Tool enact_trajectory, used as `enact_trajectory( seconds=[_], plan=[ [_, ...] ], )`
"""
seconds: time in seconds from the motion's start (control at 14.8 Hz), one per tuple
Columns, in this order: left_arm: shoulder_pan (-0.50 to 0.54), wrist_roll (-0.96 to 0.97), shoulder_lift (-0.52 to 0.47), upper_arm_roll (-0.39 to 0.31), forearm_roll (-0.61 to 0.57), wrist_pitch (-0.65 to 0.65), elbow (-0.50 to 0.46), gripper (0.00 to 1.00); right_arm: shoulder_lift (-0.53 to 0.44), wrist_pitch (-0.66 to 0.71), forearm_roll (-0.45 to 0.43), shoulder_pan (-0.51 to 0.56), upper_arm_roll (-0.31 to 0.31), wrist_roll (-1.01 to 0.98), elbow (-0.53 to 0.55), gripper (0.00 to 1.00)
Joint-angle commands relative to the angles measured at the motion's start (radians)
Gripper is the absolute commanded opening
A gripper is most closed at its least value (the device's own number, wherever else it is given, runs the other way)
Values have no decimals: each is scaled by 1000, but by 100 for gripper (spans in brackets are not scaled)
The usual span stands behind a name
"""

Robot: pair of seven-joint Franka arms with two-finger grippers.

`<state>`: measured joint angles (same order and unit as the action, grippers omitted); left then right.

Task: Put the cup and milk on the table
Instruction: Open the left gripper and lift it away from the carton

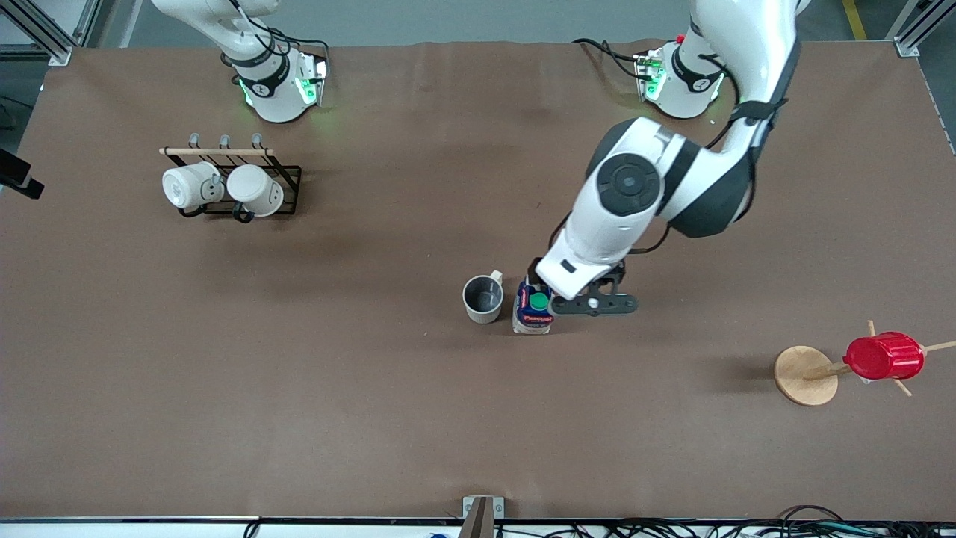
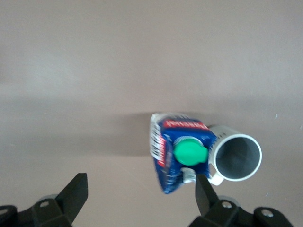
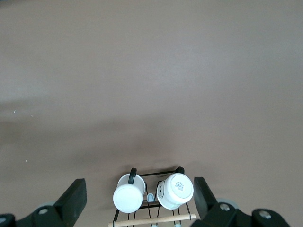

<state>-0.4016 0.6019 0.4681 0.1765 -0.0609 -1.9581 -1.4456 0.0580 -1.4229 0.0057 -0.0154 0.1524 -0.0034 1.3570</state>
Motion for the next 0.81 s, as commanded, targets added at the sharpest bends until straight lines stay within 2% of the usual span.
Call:
enact_trajectory(
  seconds=[0.0,0.47,0.74],
  plan=[
    [52,-2,-98,3,-22,68,-22,100,-24,-14,-12,-6,-1,-4,31,100],
    [237,-218,-342,12,-7,87,-212,100,-21,-16,-10,3,-1,-6,30,100],
    [305,-338,-388,14,9,123,-219,100,-20,-16,-10,5,1,-6,31,100]
  ],
)
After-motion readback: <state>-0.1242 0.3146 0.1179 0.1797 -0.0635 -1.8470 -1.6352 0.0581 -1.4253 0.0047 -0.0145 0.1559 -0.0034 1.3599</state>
